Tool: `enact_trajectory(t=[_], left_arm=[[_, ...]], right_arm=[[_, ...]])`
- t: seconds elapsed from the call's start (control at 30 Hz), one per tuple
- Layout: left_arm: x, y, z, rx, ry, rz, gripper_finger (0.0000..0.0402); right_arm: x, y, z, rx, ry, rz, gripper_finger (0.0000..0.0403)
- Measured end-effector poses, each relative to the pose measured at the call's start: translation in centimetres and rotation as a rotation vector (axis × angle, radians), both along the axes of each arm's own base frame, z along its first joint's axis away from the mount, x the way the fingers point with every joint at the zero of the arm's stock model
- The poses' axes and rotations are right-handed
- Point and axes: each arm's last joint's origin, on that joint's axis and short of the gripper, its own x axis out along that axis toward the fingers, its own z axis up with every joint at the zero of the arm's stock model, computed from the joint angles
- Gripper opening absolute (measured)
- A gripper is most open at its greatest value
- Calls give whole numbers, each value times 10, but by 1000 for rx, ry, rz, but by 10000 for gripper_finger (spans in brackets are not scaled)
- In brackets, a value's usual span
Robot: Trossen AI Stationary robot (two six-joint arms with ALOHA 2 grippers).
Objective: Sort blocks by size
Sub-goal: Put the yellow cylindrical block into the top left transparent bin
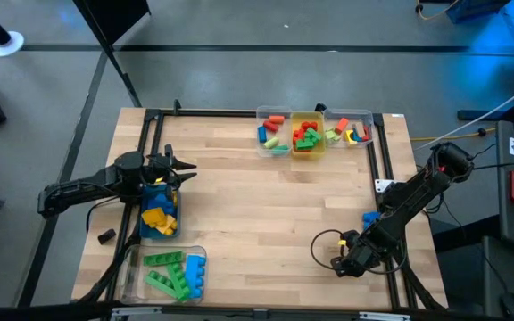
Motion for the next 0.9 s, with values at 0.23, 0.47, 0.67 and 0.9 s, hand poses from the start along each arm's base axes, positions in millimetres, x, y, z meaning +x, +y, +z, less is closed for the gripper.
enact_trajectory(t=[0.23,0.47,0.67,0.9], left_arm=[[0,0,0,0,0,0,100],[0,0,0,0,0,0,100],[0,0,0,0,0,0,100],[0,0,0,0,0,0,100]], right_arm=[[0,0,0,0,1,-2,230],[0,0,0,8,9,1,229],[0,0,0,12,13,3,204],[0,0,0,13,12,3,146]])
